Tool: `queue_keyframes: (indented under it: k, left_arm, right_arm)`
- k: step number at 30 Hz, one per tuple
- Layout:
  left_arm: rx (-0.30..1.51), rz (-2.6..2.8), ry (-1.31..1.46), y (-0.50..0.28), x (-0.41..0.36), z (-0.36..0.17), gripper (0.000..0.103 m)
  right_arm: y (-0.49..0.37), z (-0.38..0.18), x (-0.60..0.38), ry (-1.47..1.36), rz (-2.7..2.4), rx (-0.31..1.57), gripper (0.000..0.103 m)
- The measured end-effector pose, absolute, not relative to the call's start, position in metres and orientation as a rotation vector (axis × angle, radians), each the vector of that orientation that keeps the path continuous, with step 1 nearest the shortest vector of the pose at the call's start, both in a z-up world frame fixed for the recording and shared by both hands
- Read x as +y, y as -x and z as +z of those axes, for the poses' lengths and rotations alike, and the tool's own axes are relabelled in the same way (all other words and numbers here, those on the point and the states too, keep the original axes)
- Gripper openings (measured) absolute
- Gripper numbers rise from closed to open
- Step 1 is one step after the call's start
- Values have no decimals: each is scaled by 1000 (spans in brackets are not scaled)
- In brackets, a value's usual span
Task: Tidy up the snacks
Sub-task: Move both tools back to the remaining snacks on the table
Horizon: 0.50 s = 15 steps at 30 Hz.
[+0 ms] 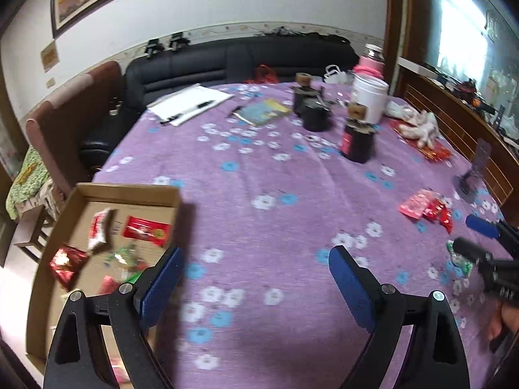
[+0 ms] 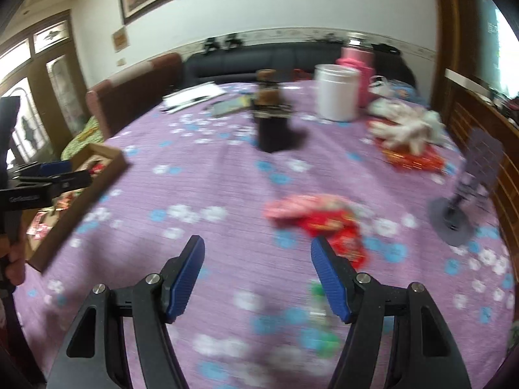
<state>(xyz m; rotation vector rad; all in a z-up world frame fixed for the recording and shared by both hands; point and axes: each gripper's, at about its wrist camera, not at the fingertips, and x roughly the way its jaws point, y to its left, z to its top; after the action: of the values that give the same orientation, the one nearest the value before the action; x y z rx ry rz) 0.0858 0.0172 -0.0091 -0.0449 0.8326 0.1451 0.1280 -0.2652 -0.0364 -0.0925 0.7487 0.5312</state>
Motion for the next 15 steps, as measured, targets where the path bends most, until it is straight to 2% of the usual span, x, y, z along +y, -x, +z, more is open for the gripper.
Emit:
queue_keyframes:
  k: [10,12,15]
  left_arm:
    - [871,78,27,-109,-24,-24,93]
    - [881,69,29,-114,-29,-27,93]
    - [887,59,29,-119,-36,-30,93]
  right_arm:
    - [-167,-62,-309,135,494,800,66]
    - [-171,-66,-308,139,504,806,64]
    - [-180,-73,-301,160,527,824,52]
